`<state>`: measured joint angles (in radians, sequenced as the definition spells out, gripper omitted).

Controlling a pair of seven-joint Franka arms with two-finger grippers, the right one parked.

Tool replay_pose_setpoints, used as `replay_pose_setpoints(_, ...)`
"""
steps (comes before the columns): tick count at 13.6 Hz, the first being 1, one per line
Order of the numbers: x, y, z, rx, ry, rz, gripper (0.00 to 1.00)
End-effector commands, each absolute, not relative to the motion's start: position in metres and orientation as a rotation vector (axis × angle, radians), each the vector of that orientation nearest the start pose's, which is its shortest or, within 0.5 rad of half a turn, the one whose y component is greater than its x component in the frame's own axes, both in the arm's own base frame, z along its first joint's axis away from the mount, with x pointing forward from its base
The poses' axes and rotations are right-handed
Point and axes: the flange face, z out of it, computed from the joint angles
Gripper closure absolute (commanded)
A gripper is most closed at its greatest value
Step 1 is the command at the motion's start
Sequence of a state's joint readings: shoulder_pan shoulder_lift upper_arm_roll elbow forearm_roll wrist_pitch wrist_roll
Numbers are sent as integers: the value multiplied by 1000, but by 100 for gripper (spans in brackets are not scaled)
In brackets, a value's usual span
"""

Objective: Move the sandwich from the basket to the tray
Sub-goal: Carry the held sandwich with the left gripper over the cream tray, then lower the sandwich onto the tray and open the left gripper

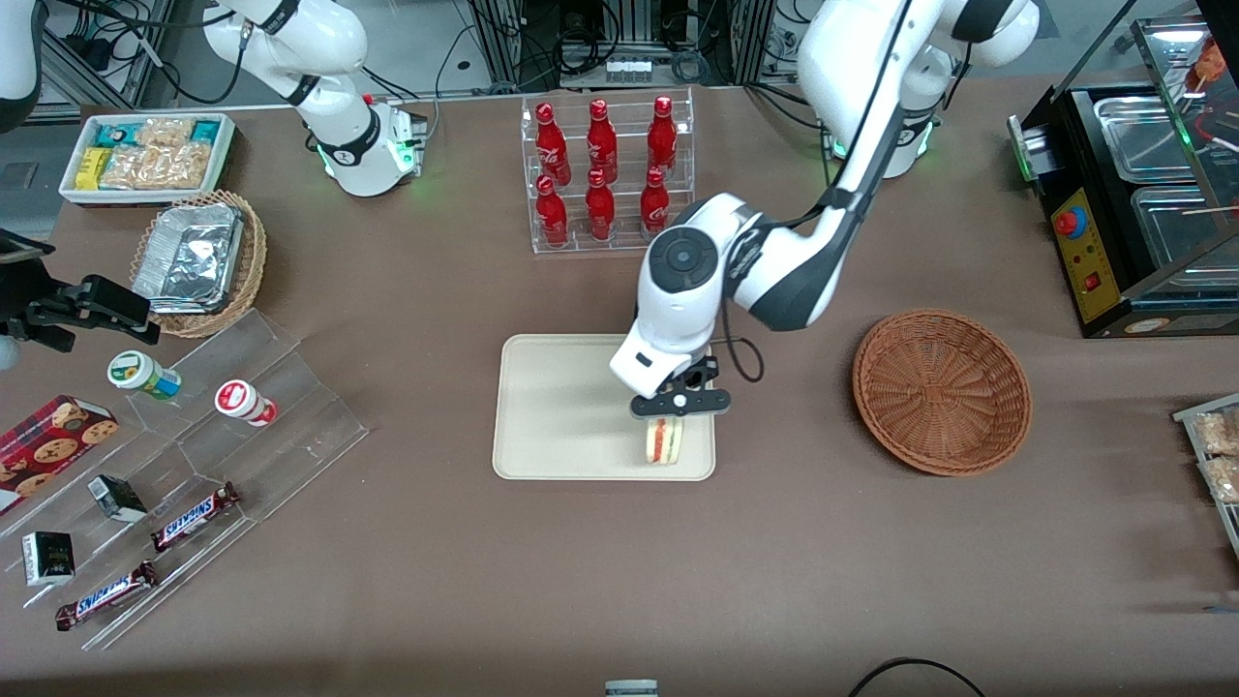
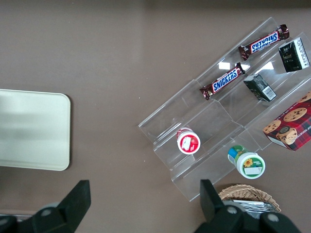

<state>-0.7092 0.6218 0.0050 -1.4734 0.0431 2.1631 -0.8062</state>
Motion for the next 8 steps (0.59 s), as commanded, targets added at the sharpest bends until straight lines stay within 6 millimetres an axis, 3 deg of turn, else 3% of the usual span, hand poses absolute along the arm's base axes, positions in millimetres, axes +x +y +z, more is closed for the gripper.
replay_pose_setpoints(1, 552, -479, 297, -3146, -154, -165, 95)
replay_pose_setpoints(4, 543, -486, 265, -3114, -174, -123, 95)
replay_pose_setpoints(8, 540, -487, 250, -3100, -173, -103, 93)
